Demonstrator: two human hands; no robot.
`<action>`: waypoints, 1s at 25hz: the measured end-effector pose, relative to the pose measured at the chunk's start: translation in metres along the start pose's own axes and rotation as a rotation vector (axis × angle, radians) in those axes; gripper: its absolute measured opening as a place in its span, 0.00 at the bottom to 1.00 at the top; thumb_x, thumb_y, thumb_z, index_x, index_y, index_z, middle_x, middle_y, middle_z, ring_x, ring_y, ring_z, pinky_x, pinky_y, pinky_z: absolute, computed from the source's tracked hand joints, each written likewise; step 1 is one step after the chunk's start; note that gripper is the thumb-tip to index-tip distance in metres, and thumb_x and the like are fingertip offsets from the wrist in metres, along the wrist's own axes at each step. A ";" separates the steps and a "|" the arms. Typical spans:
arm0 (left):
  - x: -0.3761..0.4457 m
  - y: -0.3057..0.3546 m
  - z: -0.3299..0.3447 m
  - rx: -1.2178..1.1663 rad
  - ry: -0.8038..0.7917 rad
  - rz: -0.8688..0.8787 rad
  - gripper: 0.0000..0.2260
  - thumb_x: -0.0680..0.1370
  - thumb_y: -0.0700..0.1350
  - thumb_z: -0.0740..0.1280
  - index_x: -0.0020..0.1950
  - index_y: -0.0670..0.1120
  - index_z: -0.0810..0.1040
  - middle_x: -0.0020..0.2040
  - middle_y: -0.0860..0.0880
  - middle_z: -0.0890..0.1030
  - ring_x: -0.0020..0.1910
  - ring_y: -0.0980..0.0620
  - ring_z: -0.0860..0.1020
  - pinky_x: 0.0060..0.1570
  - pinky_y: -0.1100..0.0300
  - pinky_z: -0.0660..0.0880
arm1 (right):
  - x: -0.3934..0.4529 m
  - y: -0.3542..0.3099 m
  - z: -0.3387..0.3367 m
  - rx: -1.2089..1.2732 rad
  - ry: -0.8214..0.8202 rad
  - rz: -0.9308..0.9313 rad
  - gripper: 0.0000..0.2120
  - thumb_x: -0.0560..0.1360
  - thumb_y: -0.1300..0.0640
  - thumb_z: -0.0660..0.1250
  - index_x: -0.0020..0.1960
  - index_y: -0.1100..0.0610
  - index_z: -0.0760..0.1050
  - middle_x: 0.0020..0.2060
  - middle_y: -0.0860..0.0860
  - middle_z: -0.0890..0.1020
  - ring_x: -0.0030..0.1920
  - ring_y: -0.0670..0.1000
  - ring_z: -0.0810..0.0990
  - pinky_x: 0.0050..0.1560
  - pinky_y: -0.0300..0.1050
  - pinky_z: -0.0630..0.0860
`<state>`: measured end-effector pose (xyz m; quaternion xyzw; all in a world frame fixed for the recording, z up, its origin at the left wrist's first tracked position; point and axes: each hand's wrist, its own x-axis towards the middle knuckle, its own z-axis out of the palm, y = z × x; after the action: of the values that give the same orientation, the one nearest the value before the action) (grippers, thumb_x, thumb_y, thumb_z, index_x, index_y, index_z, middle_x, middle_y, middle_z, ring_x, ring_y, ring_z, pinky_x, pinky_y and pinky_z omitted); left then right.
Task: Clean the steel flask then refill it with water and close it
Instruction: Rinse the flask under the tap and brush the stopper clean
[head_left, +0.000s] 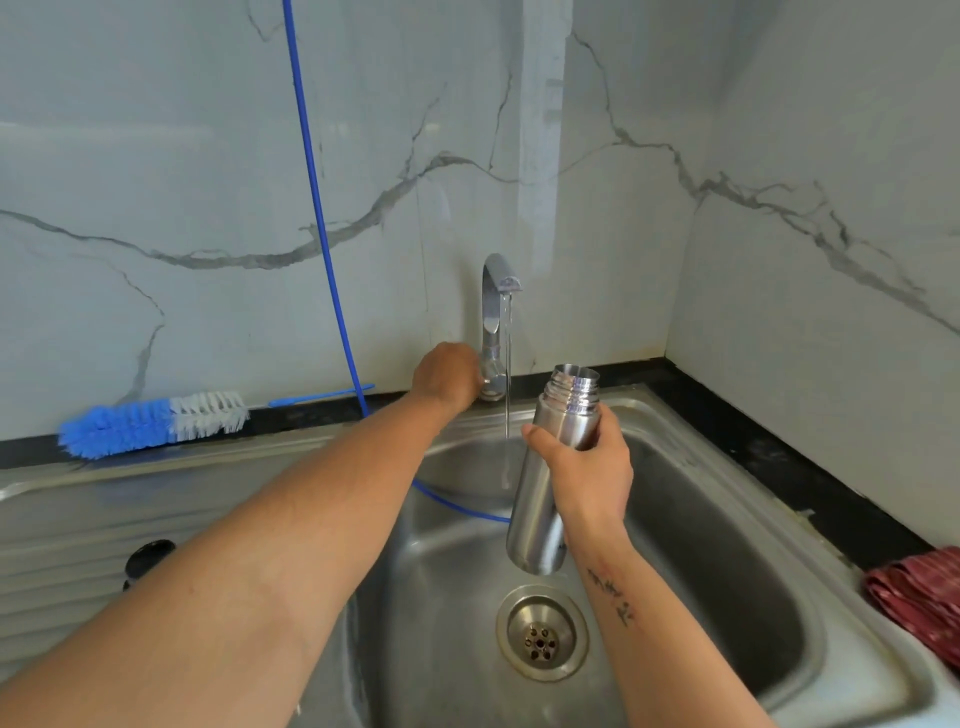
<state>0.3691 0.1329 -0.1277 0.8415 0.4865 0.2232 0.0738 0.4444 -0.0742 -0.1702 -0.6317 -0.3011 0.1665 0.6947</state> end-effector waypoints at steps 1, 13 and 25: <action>-0.003 -0.002 0.003 0.023 -0.014 0.011 0.08 0.81 0.42 0.66 0.46 0.43 0.84 0.48 0.43 0.85 0.47 0.43 0.82 0.51 0.50 0.80 | -0.002 -0.002 0.000 -0.009 -0.007 -0.016 0.22 0.67 0.52 0.81 0.56 0.42 0.76 0.47 0.44 0.83 0.46 0.45 0.83 0.48 0.43 0.79; -0.134 0.033 -0.066 -1.025 -0.070 -0.240 0.27 0.71 0.73 0.67 0.50 0.51 0.83 0.47 0.50 0.86 0.48 0.50 0.85 0.48 0.48 0.84 | -0.022 -0.010 0.011 -0.388 -0.199 -0.082 0.34 0.65 0.53 0.83 0.58 0.43 0.62 0.46 0.40 0.78 0.46 0.44 0.81 0.47 0.45 0.80; -0.138 0.006 -0.051 -0.764 0.282 -0.300 0.20 0.69 0.64 0.75 0.37 0.47 0.80 0.32 0.50 0.82 0.36 0.47 0.83 0.39 0.45 0.82 | -0.007 -0.022 -0.007 -0.346 -0.447 0.117 0.22 0.73 0.50 0.73 0.65 0.43 0.71 0.60 0.46 0.76 0.53 0.45 0.78 0.57 0.48 0.77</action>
<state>0.2924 0.0073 -0.1224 0.6352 0.4911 0.4867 0.3442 0.4405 -0.0874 -0.1503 -0.7048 -0.4336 0.2877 0.4822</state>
